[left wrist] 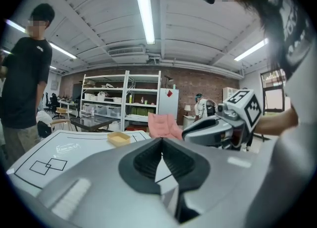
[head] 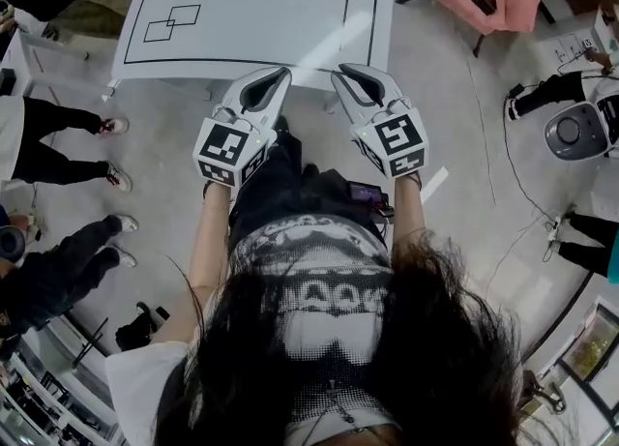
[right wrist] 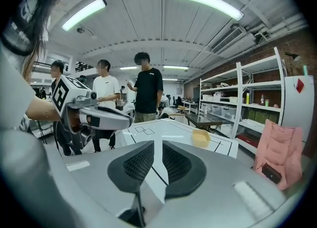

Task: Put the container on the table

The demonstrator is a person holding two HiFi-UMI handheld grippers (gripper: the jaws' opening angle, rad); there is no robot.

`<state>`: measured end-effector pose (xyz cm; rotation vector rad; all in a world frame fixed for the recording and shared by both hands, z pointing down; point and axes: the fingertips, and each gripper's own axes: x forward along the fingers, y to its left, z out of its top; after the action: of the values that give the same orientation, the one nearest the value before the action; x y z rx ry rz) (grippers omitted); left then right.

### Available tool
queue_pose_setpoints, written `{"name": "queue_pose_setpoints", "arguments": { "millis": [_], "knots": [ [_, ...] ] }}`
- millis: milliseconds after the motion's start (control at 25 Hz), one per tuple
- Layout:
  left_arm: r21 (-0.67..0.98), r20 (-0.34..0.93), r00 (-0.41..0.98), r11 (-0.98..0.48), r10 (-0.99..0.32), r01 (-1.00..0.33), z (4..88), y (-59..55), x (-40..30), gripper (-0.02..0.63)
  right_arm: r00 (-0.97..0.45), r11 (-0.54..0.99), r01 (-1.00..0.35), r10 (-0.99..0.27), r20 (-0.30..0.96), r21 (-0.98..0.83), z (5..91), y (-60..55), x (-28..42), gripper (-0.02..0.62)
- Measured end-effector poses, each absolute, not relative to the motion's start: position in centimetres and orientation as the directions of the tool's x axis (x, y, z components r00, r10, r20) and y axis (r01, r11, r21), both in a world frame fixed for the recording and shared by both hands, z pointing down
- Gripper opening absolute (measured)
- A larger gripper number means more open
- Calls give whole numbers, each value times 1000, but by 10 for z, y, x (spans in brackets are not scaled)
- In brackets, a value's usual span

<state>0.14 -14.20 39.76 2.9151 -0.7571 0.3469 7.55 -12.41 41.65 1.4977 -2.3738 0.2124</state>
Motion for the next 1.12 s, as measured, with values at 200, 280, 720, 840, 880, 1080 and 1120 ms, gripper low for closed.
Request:
{"name": "queue_pose_setpoints", "arguments": {
  "millis": [200, 280, 720, 840, 880, 1080, 1120],
  "knots": [
    [40, 261, 844, -869, -468, -494, 398, -108, -2, 0, -404, 443, -895, -850, 338, 44, 414, -92, 69, 41],
    [34, 264, 845, -871, -465, -490, 394, -99, -1, 0, -405, 443, -895, -850, 336, 43, 413, -83, 69, 35],
    [24, 261, 858, -886, -442, -463, 387, -79, -8, 0, -404, 441, -896, -853, 331, 44, 408, -65, 55, 2],
    [27, 260, 865, -893, -429, -450, 386, -78, -14, 0, -407, 445, -894, -851, 332, 45, 406, -64, 45, 2],
    [28, 260, 868, -895, -424, -445, 385, -78, -17, 0, -405, 445, -894, -851, 334, 47, 406, -64, 41, 2],
    [30, 263, 877, -905, -403, -425, 384, -75, -42, 0, -384, 427, -903, -855, 348, 53, 406, -65, 18, 2],
    [31, 264, 878, -907, -399, -421, 384, -75, -49, 0, -377, 420, -906, -858, 350, 54, 405, -65, 14, 2]
  ]
}}
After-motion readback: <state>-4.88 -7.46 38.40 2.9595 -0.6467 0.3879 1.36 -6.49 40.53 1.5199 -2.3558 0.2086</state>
